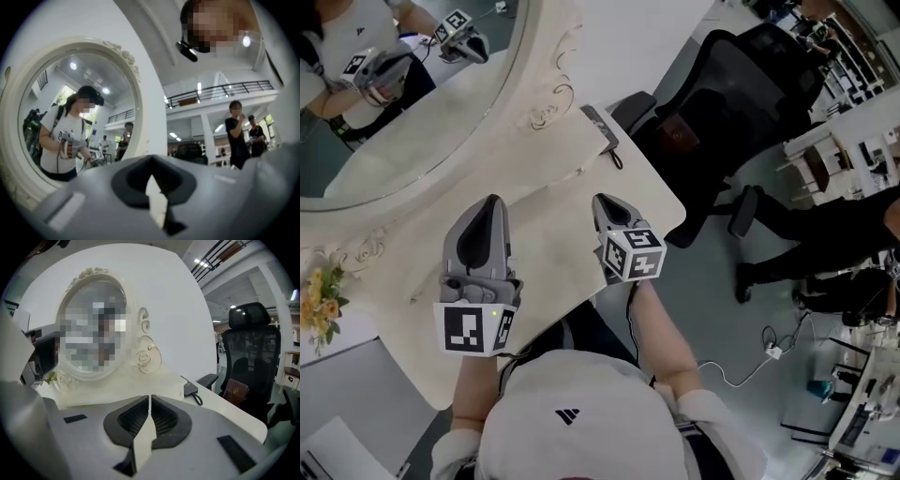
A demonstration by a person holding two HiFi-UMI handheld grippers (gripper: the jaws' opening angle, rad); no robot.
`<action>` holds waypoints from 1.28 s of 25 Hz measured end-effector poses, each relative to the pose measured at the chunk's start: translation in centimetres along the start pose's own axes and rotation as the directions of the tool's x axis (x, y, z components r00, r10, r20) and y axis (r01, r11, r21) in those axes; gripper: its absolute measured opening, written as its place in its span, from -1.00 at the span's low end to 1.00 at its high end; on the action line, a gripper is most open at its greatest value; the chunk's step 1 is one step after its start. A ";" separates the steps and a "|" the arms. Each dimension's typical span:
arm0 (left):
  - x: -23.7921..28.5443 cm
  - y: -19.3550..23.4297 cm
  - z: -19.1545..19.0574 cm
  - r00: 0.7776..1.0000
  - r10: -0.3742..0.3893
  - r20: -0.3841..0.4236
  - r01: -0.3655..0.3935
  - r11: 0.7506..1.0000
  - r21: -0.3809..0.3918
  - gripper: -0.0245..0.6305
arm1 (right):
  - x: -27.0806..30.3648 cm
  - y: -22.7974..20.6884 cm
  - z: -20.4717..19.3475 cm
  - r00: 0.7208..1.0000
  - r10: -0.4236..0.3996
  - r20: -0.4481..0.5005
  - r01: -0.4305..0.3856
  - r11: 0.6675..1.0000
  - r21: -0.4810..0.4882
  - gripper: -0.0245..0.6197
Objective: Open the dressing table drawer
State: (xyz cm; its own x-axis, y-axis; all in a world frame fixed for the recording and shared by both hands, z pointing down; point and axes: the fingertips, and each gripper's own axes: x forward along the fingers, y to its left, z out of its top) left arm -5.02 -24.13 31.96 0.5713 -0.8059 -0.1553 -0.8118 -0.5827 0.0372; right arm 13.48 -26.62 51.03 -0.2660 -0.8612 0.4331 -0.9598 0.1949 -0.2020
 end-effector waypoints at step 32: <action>-2.7 2.5 -0.6 0.953 0.297 -0.060 -0.291 0.953 0.083 -0.90 | 13.7 -4.4 -5.4 0.953 0.019 -0.301 -0.075 0.982 -0.174 -0.63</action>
State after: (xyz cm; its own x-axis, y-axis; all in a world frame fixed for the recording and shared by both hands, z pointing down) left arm -8.47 -23.50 33.07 0.3109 -0.9472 -0.0782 -0.9502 -0.3118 -0.0009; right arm 13.57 -36.75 62.64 -0.2989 -0.6763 0.6733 -0.9382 0.3374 -0.0776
